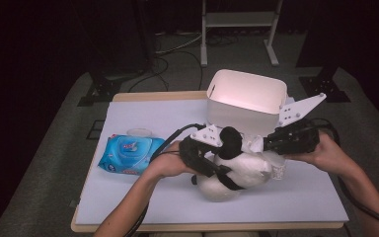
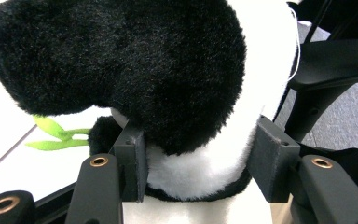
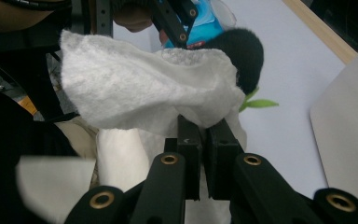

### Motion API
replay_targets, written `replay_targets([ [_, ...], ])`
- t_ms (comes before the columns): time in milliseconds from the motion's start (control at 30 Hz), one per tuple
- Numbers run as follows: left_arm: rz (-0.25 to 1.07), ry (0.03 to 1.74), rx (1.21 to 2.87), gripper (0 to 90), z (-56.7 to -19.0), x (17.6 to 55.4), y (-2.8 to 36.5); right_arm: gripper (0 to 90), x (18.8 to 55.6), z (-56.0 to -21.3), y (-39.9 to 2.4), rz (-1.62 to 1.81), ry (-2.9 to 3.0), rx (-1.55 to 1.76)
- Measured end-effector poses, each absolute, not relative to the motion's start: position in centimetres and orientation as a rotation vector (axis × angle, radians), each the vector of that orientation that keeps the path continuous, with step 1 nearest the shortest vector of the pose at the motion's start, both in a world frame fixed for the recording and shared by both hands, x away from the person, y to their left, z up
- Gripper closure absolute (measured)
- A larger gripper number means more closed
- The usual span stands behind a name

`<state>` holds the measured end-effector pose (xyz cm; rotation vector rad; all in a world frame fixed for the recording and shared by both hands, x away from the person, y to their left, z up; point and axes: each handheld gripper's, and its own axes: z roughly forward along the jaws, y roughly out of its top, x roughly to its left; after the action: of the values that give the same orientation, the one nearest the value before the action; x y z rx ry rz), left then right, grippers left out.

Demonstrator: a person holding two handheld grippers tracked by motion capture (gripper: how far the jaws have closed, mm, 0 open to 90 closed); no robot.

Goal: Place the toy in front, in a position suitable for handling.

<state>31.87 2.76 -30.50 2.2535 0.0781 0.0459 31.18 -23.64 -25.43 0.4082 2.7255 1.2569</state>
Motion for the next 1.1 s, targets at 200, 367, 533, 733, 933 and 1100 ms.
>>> replay_targets([
  [200, 0.057, 0.091, 2.251, 45.7, -30.4, 32.0, 3.1, 85.3, 31.3, -25.9, -24.1, 1.260, 2.723, 0.436],
  [367, 0.064, 0.079, 2.266, 46.1, -30.0, 31.9, 3.0, 85.3, 31.3, -26.3, -24.2, 1.247, 2.730, 0.449],
  [533, 0.051, 0.058, 2.282, 46.2, -30.2, 31.7, 2.5, 85.3, 31.6, -26.2, -23.5, 1.249, 2.731, 0.438],
  [733, 0.048, 0.064, 2.281, 46.3, -30.4, 31.7, 2.4, 85.3, 31.9, -26.3, -23.2, 1.258, 2.720, 0.444],
  [933, 0.069, 0.065, 2.281, 46.6, -29.9, 31.9, 2.6, 85.3, 31.7, -26.6, -23.9, 1.260, 2.719, 0.465],
  [1100, 0.069, 0.035, 2.322, 47.0, -29.6, 31.9, 2.0, 85.3, 31.7, -26.6, -23.8, 1.275, 2.714, 0.468],
])
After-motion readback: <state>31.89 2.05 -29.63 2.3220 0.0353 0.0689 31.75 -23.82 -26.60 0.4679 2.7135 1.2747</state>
